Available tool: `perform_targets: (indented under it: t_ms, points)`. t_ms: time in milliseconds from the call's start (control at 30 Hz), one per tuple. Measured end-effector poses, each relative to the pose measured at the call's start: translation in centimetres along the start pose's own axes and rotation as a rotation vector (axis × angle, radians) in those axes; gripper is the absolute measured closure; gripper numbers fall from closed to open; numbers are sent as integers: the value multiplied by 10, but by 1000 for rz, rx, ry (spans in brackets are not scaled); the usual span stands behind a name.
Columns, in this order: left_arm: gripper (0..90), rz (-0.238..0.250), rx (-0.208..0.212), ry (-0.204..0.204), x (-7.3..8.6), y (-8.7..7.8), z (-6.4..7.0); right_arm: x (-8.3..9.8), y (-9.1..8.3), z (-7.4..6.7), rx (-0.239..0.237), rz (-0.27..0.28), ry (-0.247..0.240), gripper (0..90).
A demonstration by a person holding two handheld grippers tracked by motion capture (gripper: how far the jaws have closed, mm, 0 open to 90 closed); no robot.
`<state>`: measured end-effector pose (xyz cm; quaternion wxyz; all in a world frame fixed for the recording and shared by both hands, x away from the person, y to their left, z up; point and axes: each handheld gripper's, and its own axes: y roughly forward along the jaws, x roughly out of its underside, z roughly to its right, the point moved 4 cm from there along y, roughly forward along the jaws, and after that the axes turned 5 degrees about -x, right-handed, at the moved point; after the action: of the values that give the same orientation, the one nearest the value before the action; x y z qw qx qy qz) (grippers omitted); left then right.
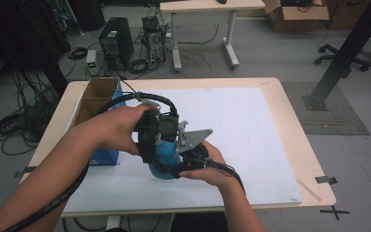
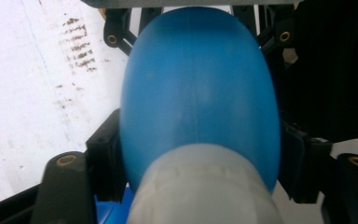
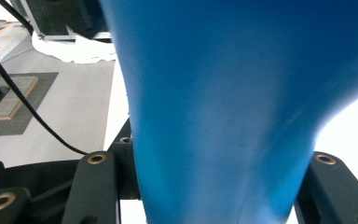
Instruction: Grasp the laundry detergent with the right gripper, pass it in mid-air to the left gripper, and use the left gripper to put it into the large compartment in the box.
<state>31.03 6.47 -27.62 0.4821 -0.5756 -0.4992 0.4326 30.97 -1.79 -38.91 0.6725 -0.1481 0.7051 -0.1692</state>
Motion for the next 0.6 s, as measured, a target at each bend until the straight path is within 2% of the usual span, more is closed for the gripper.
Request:
perform_targets:
  t_ms: [433,533,600]
  points:
    - [373,-14,-13,-6,-4,-2,-1,-1,-2,-1,1,8,3,453]
    - [376,-22,-34,-10,-5,-5,0,-3,-3,-1,6,18,-6,453]
    - [378,-26,-36,-9,-5,-7,0,-3,-3,-2,-1,20,5,453]
